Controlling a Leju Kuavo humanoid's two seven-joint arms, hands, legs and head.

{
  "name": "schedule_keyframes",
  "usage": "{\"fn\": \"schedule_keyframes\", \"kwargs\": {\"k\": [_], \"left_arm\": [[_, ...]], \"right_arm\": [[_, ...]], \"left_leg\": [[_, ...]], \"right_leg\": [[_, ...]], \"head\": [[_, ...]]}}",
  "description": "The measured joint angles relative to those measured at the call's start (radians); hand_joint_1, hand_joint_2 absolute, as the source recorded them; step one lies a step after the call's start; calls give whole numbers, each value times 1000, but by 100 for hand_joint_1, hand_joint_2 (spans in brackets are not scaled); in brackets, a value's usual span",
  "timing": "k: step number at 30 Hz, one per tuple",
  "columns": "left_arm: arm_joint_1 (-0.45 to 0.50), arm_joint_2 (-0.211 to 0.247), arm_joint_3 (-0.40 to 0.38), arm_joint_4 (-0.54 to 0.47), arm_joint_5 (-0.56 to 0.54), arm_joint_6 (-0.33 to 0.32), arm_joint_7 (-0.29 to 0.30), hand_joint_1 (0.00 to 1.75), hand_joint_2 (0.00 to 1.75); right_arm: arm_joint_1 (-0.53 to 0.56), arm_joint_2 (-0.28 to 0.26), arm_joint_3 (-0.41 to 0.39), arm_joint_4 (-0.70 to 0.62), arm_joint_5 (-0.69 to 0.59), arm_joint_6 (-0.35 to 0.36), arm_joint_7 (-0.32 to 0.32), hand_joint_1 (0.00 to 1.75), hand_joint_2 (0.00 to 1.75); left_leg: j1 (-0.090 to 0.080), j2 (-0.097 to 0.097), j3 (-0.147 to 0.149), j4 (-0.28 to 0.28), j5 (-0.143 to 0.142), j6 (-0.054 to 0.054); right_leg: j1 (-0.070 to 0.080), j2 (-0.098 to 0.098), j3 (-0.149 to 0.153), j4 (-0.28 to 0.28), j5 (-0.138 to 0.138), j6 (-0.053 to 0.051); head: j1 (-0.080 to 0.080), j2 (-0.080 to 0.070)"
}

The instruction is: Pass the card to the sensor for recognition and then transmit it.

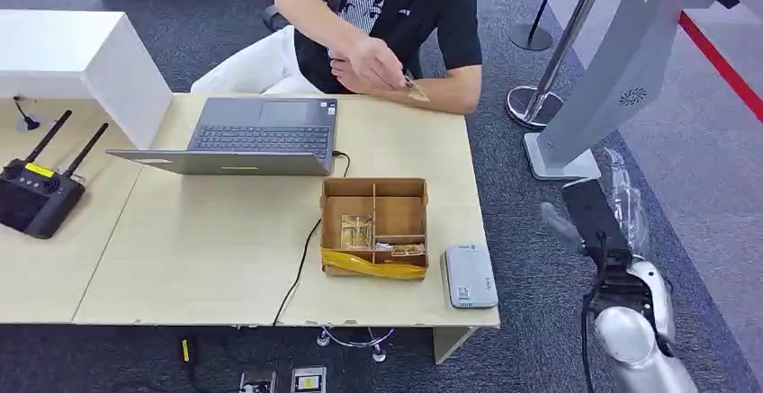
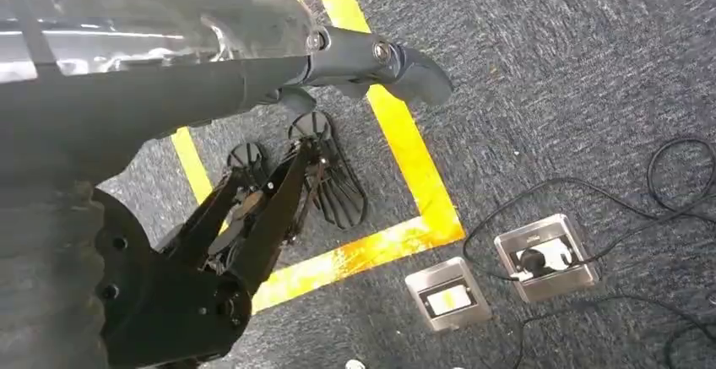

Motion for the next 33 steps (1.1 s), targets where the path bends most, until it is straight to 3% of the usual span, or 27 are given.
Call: {"fn": "schedule_keyframes", "kwargs": {"k": [11, 21, 27, 33], "left_arm": [[-13, 6, -27, 16, 36, -11, -8, 0, 175], [-26, 18, -82, 32, 17, -37, -8, 0, 175], [-39, 23, -114, 38, -10, -43, 3, 0, 175], [-48, 23, -137, 43, -20, -43, 13, 0, 175]], "right_arm": [[-137, -48, 141, -193, 383, 28, 148, 0, 175], [-250, -51, 254, -248, 681, 71, 264, 0, 175], [-270, -53, 278, -259, 768, 110, 312, 0, 175], [-287, -52, 301, -258, 762, 162, 311, 0, 175]], "left_leg": [[0, 0, 0, 0, 0, 0], [0, -1, 0, 0, 1, 0], [0, -1, 0, 0, 1, 0], [0, -1, 0, 0, 1, 0]], "right_leg": [[0, 0, 0, 0, 0, 0], [0, -1, 0, 0, 0, 0], [0, 0, 0, 0, 0, 0], [0, 0, 0, 0, 0, 0]], "head": [[0, 0], [0, 0], [0, 0], [0, 0]]}}
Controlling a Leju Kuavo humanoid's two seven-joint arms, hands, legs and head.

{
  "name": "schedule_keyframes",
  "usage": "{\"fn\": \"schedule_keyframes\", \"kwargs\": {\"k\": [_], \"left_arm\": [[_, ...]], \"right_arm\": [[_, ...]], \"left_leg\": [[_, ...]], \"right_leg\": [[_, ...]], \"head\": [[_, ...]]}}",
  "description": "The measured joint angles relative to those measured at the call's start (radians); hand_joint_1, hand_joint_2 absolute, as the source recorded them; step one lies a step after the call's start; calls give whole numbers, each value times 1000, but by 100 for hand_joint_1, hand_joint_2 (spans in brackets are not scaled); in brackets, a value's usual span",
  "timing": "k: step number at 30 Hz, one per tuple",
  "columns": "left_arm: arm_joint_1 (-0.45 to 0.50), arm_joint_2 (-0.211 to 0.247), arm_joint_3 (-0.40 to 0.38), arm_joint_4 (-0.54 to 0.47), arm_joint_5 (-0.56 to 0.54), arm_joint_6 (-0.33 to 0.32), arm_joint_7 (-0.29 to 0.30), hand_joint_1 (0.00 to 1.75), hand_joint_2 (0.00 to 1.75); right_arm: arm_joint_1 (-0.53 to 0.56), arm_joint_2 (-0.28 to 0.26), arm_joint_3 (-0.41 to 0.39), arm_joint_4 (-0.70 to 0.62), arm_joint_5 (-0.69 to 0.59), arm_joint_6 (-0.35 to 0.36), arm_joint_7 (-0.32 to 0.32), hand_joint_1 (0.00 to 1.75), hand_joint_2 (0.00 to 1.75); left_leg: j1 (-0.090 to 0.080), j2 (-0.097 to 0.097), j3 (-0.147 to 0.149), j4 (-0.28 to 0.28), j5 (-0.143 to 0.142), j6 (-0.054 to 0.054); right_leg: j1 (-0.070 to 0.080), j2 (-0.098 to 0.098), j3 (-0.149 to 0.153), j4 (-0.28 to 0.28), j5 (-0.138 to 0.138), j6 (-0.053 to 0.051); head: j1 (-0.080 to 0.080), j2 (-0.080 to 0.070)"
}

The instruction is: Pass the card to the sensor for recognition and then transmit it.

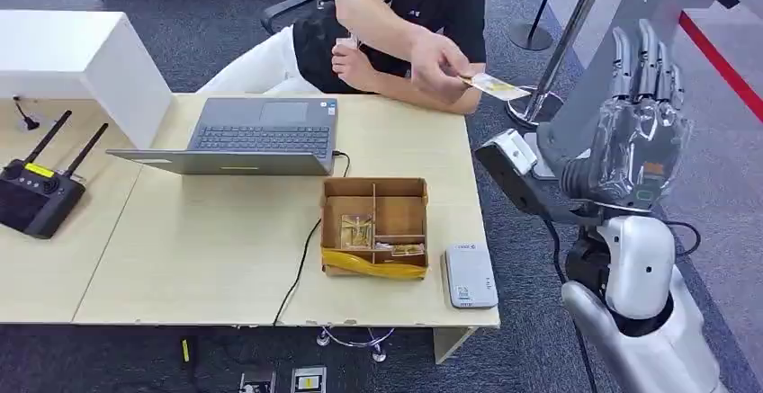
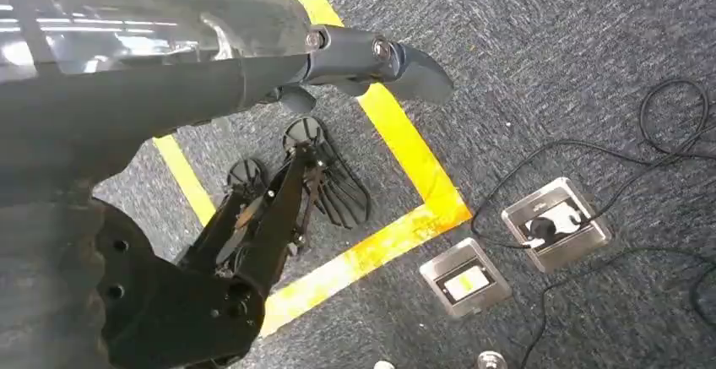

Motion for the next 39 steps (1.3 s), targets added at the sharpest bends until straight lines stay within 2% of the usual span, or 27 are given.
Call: {"fn": "schedule_keyframes", "kwargs": {"k": [12, 36, 37, 38, 39], "left_arm": [[-6, 0, -21, 9, 0, -2, 0, 0, 175], [-5, 5, -23, 17, 0, -6, -1, 0, 175], [-5, 5, -23, 18, 0, -8, -2, 0, 175], [-4, 5, -23, 23, 0, -10, -4, 0, 175], [-3, 5, -23, 24, 0, -10, -4, 0, 175]], "right_arm": [[-28, 15, 46, 32, -96, 109, -29, 0, 175], [-78, 43, 112, 95, -182, 142, -45, 0, 175], [-82, 44, 117, 100, -188, 143, -45, 157, 175], [-88, 49, 136, 117, -209, 144, -40, 171, 175], [-88, 50, 142, 122, -213, 145, -39, 175, 175]], "left_leg": [[0, 0, -1, 0, 0, 0], [0, -1, -1, 0, 0, 0], [0, -1, -1, 0, 0, 0], [0, -1, -1, 0, 0, 0], [0, -1, -1, 0, 0, 0]], "right_leg": [[0, 0, 0, 0, 0, 0], [0, -1, 0, 0, 0, 0], [0, -1, 0, 0, 0, 0], [0, -1, 0, 0, 0, 0], [0, -1, 0, 0, 0, 0]], "head": [[0, 0], [0, 0], [0, 0], [0, 0], [0, 0]]}}
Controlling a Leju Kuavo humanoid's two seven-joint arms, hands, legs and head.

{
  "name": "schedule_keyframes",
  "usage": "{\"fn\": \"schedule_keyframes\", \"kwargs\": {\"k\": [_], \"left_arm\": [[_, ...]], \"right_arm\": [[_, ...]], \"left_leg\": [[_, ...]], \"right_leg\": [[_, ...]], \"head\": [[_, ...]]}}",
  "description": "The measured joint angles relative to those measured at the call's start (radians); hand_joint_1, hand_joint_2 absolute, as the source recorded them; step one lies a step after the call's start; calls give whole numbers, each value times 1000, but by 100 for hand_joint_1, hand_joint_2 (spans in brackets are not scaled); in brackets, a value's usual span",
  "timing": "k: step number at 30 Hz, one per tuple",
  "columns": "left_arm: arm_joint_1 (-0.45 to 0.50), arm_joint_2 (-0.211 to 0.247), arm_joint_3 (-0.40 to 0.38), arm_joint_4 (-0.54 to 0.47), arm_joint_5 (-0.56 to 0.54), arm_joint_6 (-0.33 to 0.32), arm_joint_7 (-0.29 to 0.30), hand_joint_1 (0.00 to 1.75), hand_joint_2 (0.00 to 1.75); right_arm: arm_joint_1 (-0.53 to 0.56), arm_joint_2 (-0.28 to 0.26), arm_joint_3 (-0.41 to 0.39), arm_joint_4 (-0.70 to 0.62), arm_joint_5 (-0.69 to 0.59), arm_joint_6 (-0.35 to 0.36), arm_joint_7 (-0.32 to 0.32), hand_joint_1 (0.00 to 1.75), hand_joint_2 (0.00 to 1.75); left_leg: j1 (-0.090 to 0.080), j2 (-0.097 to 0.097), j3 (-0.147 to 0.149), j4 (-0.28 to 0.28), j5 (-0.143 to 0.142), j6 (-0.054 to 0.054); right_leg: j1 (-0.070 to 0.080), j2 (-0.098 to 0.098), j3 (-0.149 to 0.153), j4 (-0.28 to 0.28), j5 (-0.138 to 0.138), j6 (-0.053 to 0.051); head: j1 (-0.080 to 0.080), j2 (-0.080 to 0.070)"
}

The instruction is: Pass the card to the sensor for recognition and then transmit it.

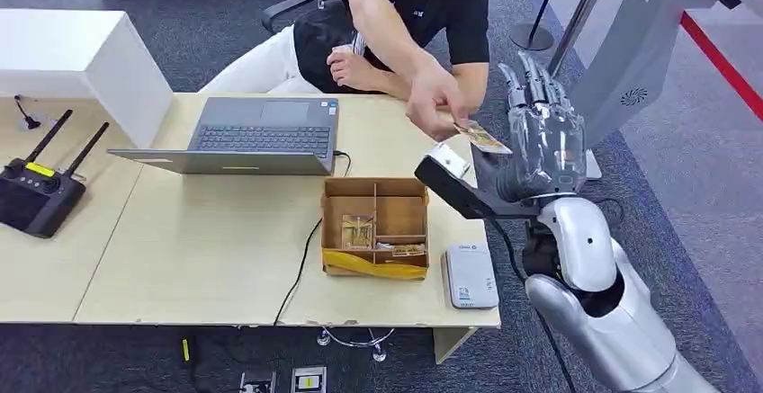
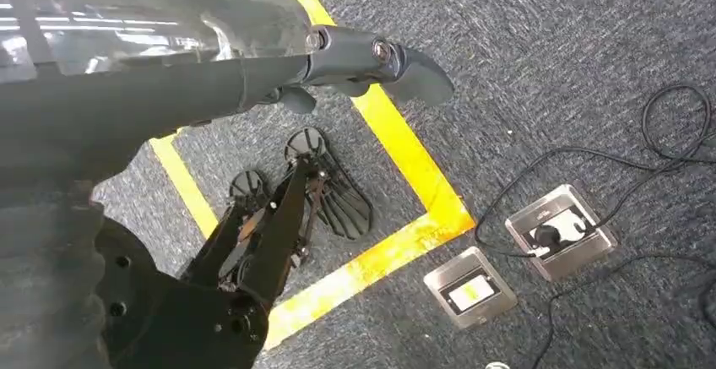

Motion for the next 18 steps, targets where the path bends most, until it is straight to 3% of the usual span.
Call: {"fn": "schedule_keyframes", "kwargs": {"k": [13, 18], "left_arm": [[1, 0, 0, 5, -9, -10, 0, 0, 175], [3, 2, 0, 7, -10, -17, -5, 0, 175]], "right_arm": [[3, 0, 15, 21, -47, 29, 25, 175, 175], [33, 0, 5, 15, -101, -42, 5, 175, 175]], "left_leg": [[0, 0, 0, 0, 0, 0], [0, 0, 1, 0, 0, 0]], "right_leg": [[0, 0, -1, 0, 0, 0], [0, 1, -1, 0, 0, 0]], "head": [[0, 0], [0, 0]]}}
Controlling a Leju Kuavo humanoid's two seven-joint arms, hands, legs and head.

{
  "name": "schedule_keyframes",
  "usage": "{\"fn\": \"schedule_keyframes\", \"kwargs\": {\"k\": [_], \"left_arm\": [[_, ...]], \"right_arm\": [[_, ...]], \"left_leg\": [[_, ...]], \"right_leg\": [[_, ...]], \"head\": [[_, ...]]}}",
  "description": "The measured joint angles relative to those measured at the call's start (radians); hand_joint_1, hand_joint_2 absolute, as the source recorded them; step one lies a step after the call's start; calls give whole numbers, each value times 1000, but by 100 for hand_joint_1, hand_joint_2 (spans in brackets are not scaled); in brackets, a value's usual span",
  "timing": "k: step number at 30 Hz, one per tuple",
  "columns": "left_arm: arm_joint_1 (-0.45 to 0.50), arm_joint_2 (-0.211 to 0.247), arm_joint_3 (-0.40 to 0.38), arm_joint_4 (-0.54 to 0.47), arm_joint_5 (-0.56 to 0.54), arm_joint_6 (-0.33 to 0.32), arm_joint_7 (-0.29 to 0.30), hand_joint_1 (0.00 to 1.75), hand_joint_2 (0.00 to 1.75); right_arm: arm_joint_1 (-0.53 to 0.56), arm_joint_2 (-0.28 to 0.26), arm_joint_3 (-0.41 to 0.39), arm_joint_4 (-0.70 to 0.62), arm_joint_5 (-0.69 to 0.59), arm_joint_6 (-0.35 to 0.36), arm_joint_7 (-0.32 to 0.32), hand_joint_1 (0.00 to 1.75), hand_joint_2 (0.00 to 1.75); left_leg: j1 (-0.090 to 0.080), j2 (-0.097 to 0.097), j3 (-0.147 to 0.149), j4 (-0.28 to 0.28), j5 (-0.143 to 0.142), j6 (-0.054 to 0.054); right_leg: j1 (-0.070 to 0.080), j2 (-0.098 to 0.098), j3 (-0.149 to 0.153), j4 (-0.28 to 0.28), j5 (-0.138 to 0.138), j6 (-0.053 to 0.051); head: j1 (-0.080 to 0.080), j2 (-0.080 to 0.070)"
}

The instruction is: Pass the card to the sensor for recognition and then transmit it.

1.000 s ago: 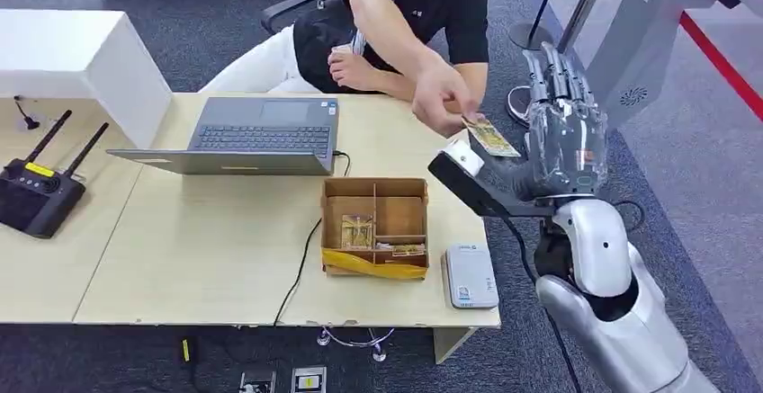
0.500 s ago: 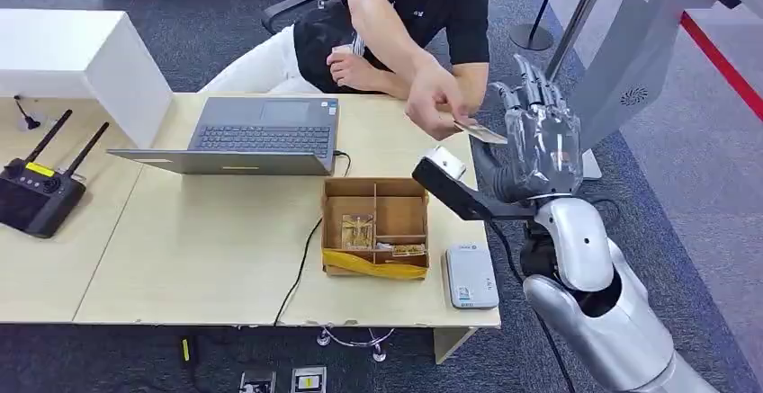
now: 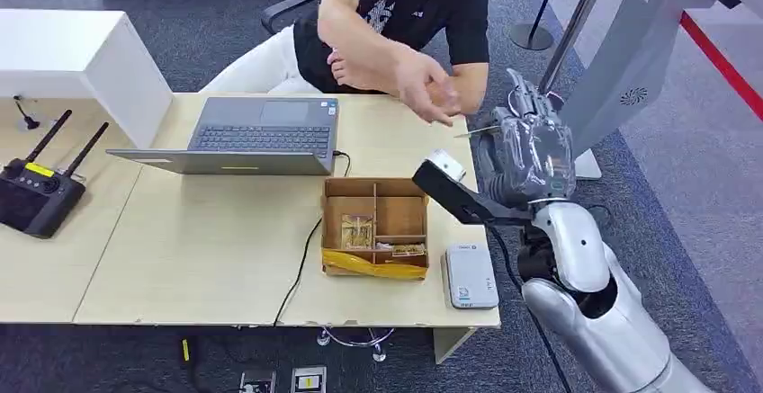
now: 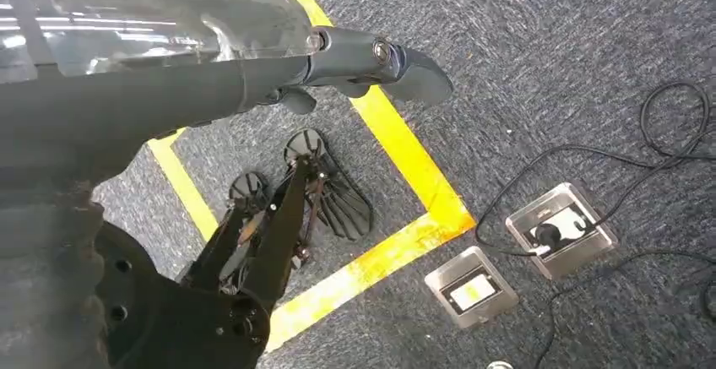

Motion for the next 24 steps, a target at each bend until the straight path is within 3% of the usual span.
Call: {"fn": "schedule_keyframes", "kwargs": {"k": [8, 16, 24], "left_arm": [[8, 0, 0, 5, 3, -3, -4, 0, 175], [10, -2, 0, 8, 33, 29, -25, 0, 175], [11, -7, 9, 8, 46, 64, -32, 0, 175]], "right_arm": [[64, -5, -33, -44, -29, -80, -29, 175, 175], [259, 17, -103, -142, -16, -326, -176, 175, 175], [458, 77, -182, -138, -146, -478, -298, 175, 175]], "left_leg": [[0, 0, 0, 0, 0, 0], [0, 0, 0, 0, -1, 0], [0, 0, 0, 0, -1, 0]], "right_leg": [[0, 0, 0, 0, 0, 0], [0, 0, 0, 0, 0, 0], [0, 0, 0, 0, 0, 0]], "head": [[0, 0], [0, 0], [0, 0]]}}
